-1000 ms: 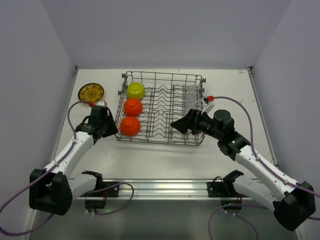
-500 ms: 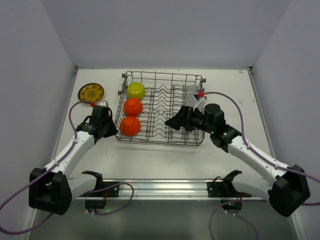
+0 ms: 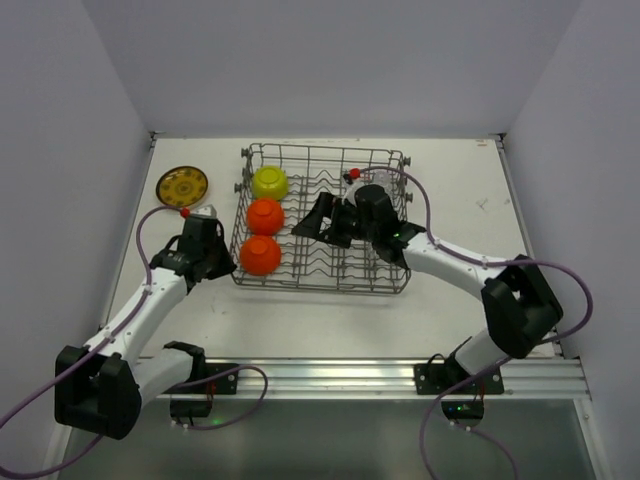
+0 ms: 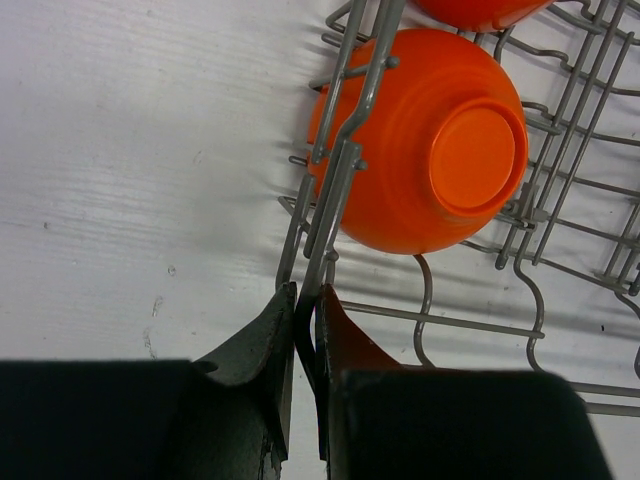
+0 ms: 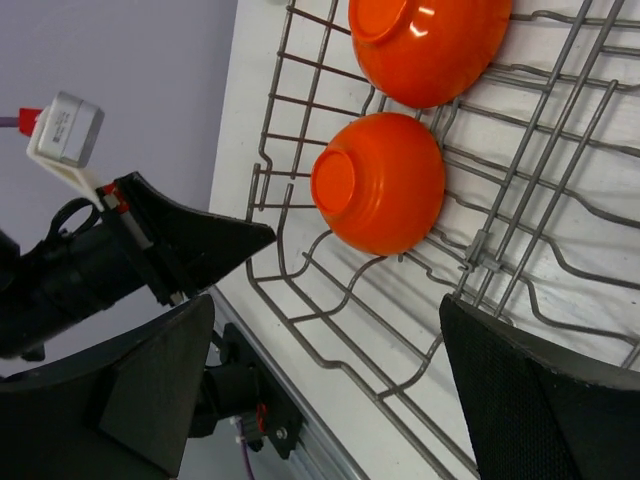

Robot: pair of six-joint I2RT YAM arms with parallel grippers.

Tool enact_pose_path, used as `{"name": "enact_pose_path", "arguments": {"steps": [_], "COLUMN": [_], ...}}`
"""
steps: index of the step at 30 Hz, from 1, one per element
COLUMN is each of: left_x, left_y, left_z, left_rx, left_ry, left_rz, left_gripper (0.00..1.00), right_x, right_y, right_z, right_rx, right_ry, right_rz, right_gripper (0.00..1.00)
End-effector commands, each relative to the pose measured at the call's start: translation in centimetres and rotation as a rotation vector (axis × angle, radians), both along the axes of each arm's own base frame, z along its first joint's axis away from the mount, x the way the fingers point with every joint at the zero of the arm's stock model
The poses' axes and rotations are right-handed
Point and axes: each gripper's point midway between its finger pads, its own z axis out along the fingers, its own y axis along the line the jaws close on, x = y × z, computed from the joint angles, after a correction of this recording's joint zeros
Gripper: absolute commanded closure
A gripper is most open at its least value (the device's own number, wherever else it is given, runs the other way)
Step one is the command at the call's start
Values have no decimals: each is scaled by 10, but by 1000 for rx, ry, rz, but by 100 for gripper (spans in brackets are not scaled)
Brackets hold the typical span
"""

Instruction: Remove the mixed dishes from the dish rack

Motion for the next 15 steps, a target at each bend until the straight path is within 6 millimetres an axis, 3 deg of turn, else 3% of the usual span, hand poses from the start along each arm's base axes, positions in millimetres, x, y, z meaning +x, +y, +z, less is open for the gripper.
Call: {"name": "enact_pose_path", "arguments": {"steps": [1, 5, 15], "left_x": [1, -2, -7], "left_y": [-8, -8, -8], "left_z": [15, 10, -2], "left_rx": [-39, -42, -49], "left_ry": [-51, -33, 10], "left_rz": [-23, -11, 10], "left_gripper": [100, 100, 100], "right_x": [22, 32, 37], "right_y": [21, 40, 62], "right_z": [11, -17, -55], "right_rx": [33, 14, 38], "right_ry": [-6, 64, 171], "right_rz": [-45, -63, -99], "right_gripper": [5, 6, 10]}}
